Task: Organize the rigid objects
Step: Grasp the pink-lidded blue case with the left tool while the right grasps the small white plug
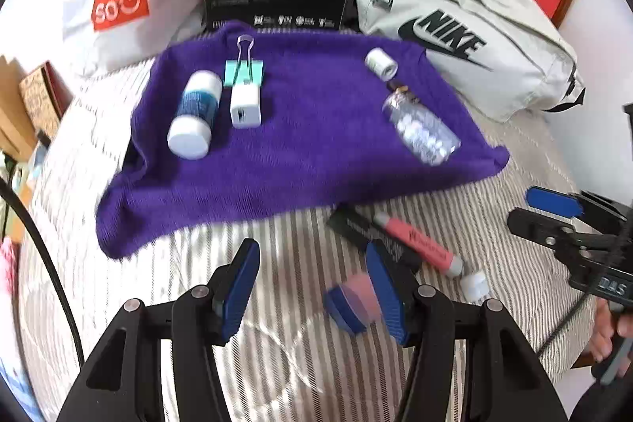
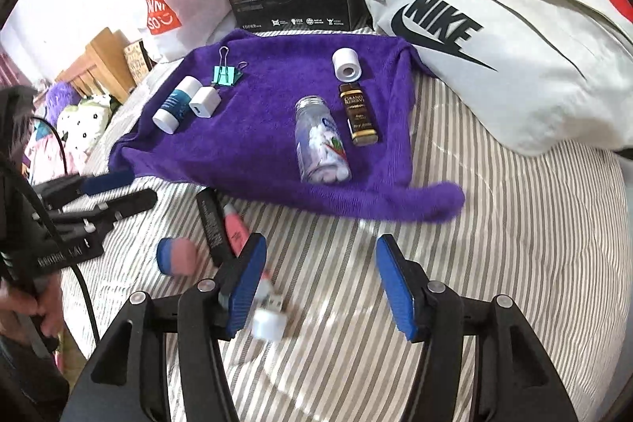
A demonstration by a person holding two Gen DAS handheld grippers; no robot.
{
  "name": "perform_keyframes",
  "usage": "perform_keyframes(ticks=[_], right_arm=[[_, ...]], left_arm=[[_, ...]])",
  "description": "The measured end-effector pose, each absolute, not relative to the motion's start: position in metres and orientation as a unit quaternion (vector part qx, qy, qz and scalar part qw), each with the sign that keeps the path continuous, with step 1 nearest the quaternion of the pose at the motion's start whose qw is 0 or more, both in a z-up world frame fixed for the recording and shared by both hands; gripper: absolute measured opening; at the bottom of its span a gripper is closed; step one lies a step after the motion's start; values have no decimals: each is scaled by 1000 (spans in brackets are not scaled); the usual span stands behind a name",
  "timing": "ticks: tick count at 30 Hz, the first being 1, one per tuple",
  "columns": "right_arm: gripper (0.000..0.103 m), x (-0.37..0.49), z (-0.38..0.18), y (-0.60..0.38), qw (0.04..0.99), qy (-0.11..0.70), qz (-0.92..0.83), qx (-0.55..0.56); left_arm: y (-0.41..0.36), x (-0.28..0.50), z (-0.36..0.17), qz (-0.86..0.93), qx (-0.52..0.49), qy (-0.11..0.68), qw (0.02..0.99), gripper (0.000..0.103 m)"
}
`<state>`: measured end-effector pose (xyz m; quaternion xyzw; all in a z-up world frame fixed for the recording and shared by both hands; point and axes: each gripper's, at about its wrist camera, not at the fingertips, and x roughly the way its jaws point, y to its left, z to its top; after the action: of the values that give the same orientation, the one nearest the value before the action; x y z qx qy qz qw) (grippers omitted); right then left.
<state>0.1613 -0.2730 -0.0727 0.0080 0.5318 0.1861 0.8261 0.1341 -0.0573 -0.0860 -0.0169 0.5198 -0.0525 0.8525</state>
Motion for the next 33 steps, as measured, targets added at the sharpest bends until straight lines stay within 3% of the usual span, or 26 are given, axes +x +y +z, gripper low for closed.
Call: perform_keyframes(ticks=[8, 24, 26, 28, 33], right_arm=[[57, 125, -86, -284, 815, 550, 176, 58], [57, 101, -99, -266, 808, 558, 182, 47], [56, 102, -102, -261, 808, 558, 185, 39], [53, 102, -107, -258, 804, 564, 188, 34], [41, 102, -115, -253, 803, 564, 193, 29]], left_arm=[[-76, 132, -114, -52, -18, 546, 836, 55], [-62, 112, -119, -57, 22, 540, 839, 54], [-63, 113, -120, -67, 22, 543, 836, 51], [-66, 112, -121, -74, 29, 540, 838, 37], [-75, 108, -123, -72, 63, 526, 845, 35]])
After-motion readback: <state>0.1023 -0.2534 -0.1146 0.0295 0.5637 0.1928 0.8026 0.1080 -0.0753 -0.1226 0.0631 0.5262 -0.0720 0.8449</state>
